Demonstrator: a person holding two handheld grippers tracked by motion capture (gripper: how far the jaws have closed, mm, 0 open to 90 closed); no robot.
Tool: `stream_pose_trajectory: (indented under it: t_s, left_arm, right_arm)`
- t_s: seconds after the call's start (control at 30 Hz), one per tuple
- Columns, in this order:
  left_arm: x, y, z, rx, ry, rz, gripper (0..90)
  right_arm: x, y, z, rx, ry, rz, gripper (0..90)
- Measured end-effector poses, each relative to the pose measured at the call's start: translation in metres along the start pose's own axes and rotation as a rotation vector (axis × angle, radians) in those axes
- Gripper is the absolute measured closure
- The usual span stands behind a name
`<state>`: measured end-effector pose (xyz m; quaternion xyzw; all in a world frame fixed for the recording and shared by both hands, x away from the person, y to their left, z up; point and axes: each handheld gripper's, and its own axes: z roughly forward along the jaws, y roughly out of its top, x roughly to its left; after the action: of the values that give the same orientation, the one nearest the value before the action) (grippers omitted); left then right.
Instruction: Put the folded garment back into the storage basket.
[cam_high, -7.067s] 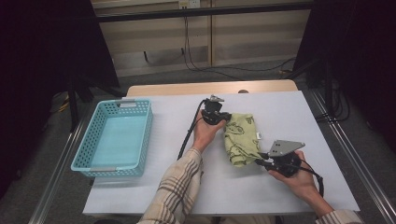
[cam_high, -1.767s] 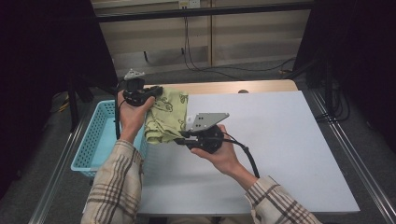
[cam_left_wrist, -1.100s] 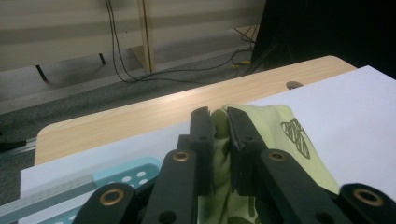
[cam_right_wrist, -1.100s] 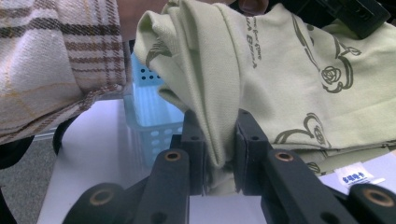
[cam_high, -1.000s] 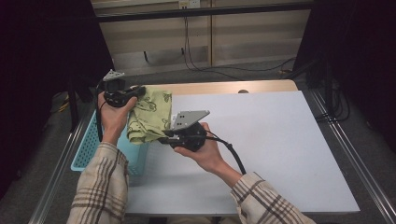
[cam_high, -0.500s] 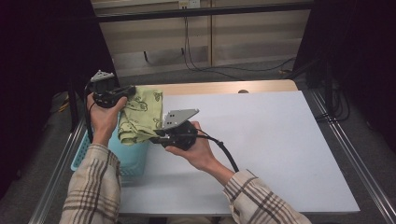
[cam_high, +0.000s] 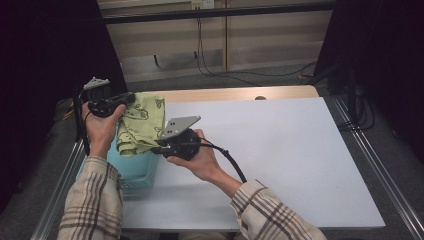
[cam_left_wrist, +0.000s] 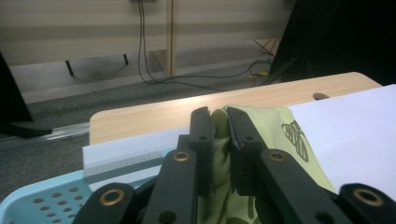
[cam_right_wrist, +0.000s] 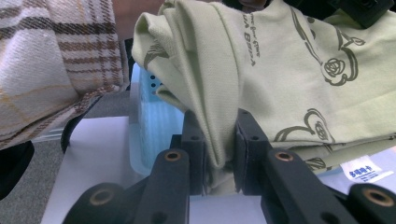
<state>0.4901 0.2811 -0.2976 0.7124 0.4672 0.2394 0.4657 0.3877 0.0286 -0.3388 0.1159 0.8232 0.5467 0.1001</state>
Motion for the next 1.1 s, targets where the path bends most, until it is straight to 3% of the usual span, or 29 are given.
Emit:
stream_pose_trajectory:
  t_s: [0.43,0.53,0.77,0.83,1.03,1.07,1.1]
  left_arm:
    - [0.016,-0.004,-0.011,0.000,0.028,-0.010,81.8]
    - [0.020,-0.005,-0.014,-0.001,0.030,-0.032,81.8]
    - [0.030,-0.009,-0.019,0.013,0.047,-0.024,81.8]
    - [0.032,-0.011,-0.019,-0.004,0.055,-0.020,81.8]
    - [0.041,-0.020,-0.019,0.021,0.057,-0.045,81.8]
    - [0.043,-0.020,-0.018,0.024,0.069,-0.026,81.8]
    - [0.043,-0.021,-0.018,0.029,0.061,-0.043,81.8]
  right_arm:
    - [0.004,0.005,0.023,0.013,0.014,-0.005,76.6]
    - [0.005,0.007,0.027,0.011,0.019,0.001,76.6]
    - [0.007,0.010,0.039,0.023,0.025,-0.006,76.6]
    - [0.008,0.011,0.042,0.028,0.030,-0.003,76.7]
    - [0.010,0.012,0.053,0.046,0.037,-0.017,76.6]
    - [0.010,0.011,0.055,0.048,0.038,-0.014,76.7]
    - [0.010,0.011,0.057,0.050,0.039,-0.004,76.7]
